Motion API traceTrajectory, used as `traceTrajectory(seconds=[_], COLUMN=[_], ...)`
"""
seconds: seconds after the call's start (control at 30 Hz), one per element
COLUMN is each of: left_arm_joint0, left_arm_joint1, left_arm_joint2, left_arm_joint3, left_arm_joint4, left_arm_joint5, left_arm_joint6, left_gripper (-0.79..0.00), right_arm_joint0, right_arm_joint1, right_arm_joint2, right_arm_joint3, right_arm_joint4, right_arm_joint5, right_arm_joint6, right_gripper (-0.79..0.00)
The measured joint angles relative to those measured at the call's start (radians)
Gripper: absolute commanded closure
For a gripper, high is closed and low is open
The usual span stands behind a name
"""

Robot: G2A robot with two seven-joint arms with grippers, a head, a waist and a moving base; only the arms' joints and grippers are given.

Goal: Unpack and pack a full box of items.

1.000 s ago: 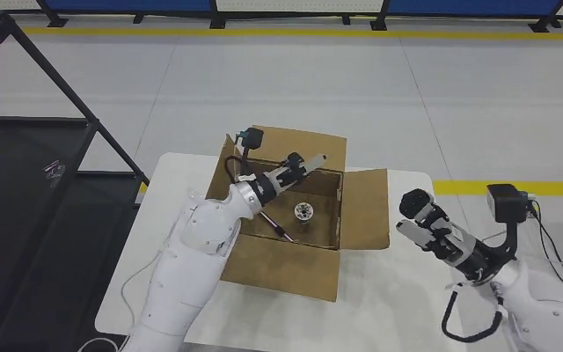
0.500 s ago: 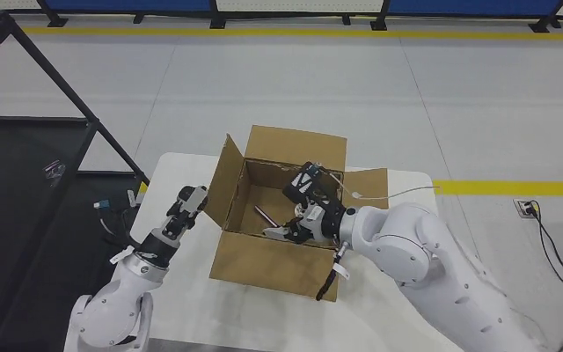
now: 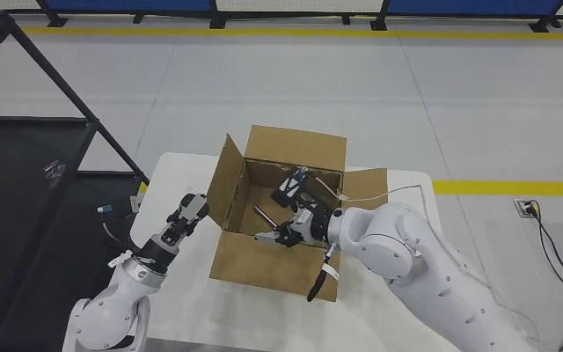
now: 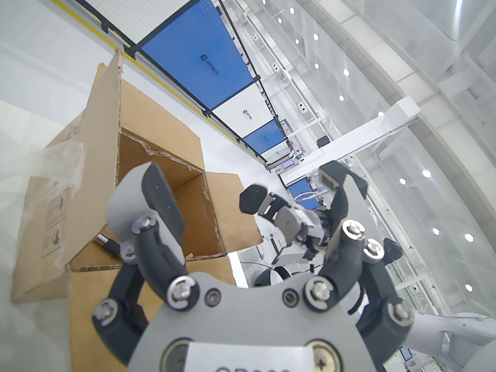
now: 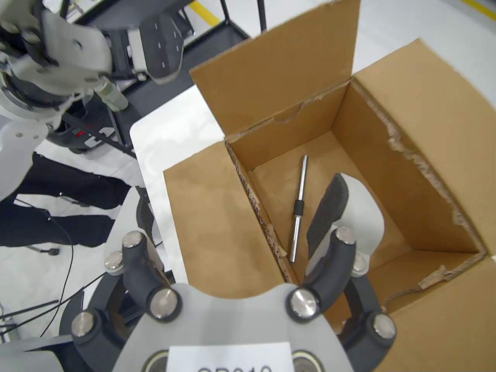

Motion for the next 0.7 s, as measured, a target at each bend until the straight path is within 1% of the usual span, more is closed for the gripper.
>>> traceTrajectory(seconds=[0.1,0.17,0.23,0.3,0.37,0.5,0.6,0.7], left_arm_joint0=[0.005,0.01,0.016,0.023,0.03,0.031,0.031,0.031], left_arm_joint1=[0.002,0.004,0.008,0.012,0.014,0.015,0.015,0.014], left_arm_joint2=[-0.025,-0.06,-0.104,-0.137,-0.15,-0.152,-0.151,-0.151], left_arm_joint3=[-0.009,-0.009,0.0,0.012,0.018,0.02,0.019,0.019], left_arm_joint4=[-0.037,-0.074,-0.111,-0.142,-0.16,-0.162,-0.162,-0.162], left_arm_joint5=[0.016,0.03,0.038,0.048,0.057,0.059,0.059,0.059], left_arm_joint6=[0.04,0.068,0.085,0.096,0.099,0.1,0.1,0.1], left_gripper=[-0.785,-0.785,-0.785,-0.785,-0.785,-0.785,-0.785,-0.785], right_arm_joint0=[0.091,0.141,0.198,0.249,0.284,0.342,0.375,0.394], right_arm_joint1=[-0.04,-0.067,-0.097,-0.13,-0.161,-0.229,-0.276,-0.32], right_arm_joint2=[-0.073,-0.117,-0.166,-0.219,-0.263,-0.34,-0.387,-0.41], right_arm_joint3=[0.139,0.223,0.335,0.442,0.523,0.685,0.785,0.873], right_arm_joint4=[0.013,0.038,0.055,0.045,0.045,0.073,0.056,0.064], right_arm_joint5=[0.101,0.128,0.154,0.207,0.244,0.237,0.266,0.274], right_arm_joint6=[0.014,0.019,0.045,0.082,0.107,0.147,0.166,0.14], right_gripper=[-0.785,-0.785,-0.785,-0.785,-0.785,-0.785,-0.785,-0.785])
